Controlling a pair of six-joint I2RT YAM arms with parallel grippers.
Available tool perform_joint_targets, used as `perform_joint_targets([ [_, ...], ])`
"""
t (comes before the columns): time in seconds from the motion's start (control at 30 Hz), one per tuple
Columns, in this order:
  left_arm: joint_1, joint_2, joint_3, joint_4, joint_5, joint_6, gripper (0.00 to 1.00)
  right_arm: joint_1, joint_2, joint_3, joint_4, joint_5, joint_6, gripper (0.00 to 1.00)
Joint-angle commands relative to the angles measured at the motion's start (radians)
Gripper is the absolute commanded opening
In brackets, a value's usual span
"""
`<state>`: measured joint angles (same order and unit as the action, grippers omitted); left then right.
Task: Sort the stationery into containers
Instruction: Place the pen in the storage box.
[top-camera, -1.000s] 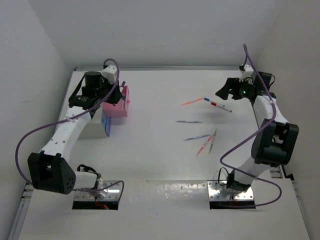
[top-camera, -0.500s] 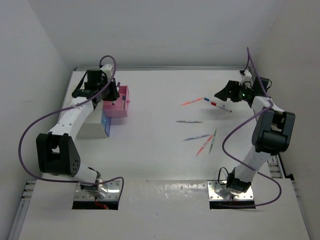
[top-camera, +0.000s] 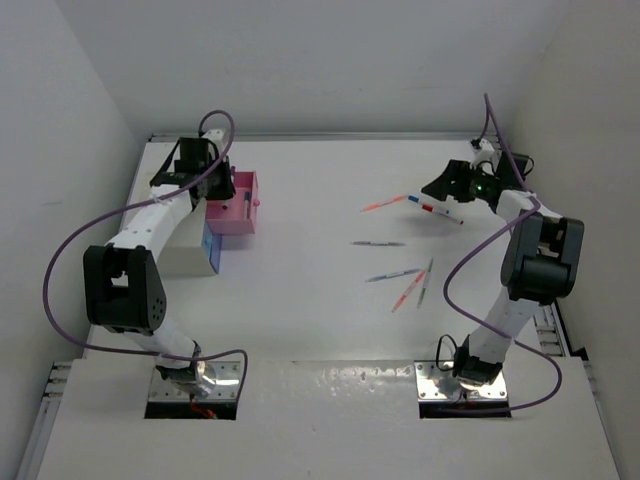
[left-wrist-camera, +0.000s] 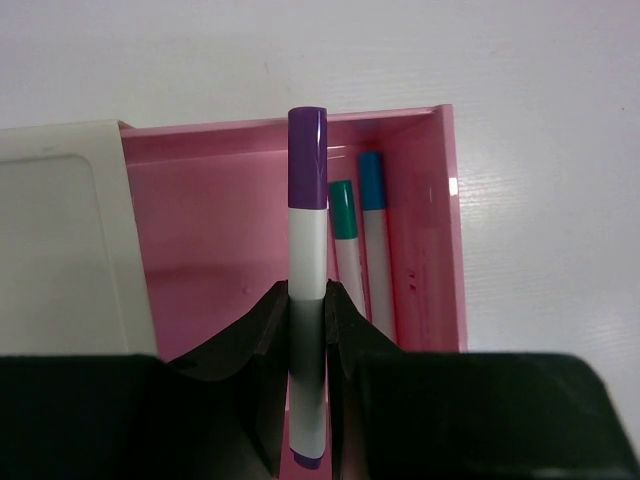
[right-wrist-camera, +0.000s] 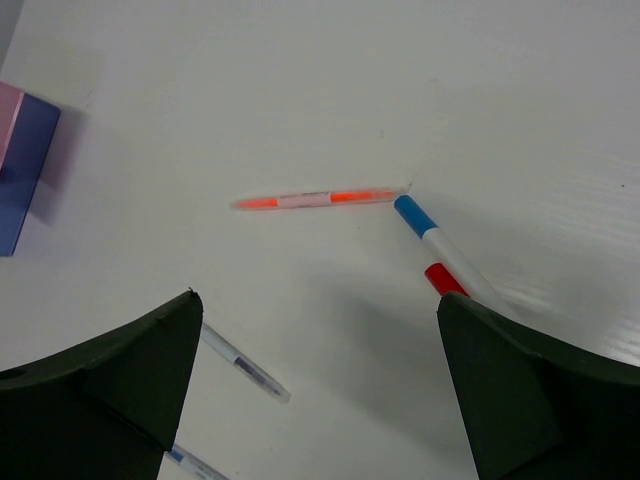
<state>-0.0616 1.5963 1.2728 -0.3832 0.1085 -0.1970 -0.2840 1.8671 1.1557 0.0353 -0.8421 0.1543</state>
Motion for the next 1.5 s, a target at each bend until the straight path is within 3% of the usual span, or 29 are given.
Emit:
perform_joint_targets([
  [0.0,0.011,0.002,0.051,0.015,-0.036,-0.022,0.0,0.002,-0.036,0.068,-0.004,0.02,-0.061,0.99],
  [0.6,0.013,0.074,0.06,-0.009,-0.024,-0.038,0.0,0.008,0.141,0.202,-0.026,0.049,-0.085,0.99],
  [1.27,0.002,-0.009,0.008,-0.057,0.01,-0.056,0.0,0.026,0.156,0.236,-0.127,0.055,-0.147,0.99],
  [1.47,-0.009,-0.016,-0.026,-0.071,0.007,-0.053,0.0,0.046,0.176,0.259,-0.117,0.127,-0.197,0.99],
])
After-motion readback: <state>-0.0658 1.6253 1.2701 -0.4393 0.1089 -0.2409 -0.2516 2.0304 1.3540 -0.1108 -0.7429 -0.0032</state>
